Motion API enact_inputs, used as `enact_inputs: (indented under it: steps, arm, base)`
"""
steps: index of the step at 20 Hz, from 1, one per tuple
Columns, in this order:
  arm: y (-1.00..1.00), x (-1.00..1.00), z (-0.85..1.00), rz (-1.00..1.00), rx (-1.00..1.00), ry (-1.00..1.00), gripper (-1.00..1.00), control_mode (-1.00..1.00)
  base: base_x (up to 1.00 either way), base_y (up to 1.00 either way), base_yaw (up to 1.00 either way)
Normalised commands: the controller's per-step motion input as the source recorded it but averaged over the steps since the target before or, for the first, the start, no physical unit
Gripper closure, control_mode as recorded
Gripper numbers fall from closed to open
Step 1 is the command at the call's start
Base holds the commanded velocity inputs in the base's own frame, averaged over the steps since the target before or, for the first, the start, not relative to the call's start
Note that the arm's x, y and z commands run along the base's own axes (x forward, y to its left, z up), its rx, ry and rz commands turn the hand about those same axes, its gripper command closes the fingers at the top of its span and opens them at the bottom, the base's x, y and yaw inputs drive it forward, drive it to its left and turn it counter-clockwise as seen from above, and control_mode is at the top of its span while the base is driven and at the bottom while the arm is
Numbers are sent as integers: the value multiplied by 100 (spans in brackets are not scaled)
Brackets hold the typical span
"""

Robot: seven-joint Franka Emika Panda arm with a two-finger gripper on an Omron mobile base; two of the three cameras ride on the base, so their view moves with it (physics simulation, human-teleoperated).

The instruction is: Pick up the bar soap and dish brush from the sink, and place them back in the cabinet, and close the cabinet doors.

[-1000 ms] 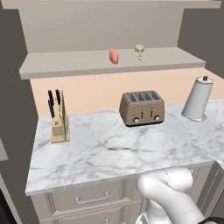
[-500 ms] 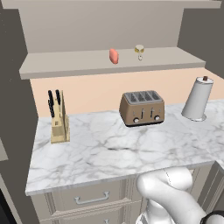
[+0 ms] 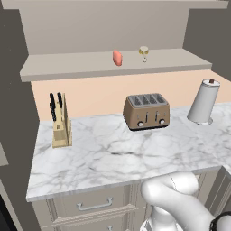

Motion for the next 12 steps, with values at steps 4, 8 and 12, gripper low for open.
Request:
enact_inputs:
  steps: [4,8,12]
  arm:
    - [-17,0,-1,11,0,0,-100,-100]
    - [-21,0,0,11,0,0,-100,-100]
    - [-17,0,-3,11,0,0,-100,-100]
  base:
    - [0,0,0]
    - [0,0,0]
    - [0,0,0]
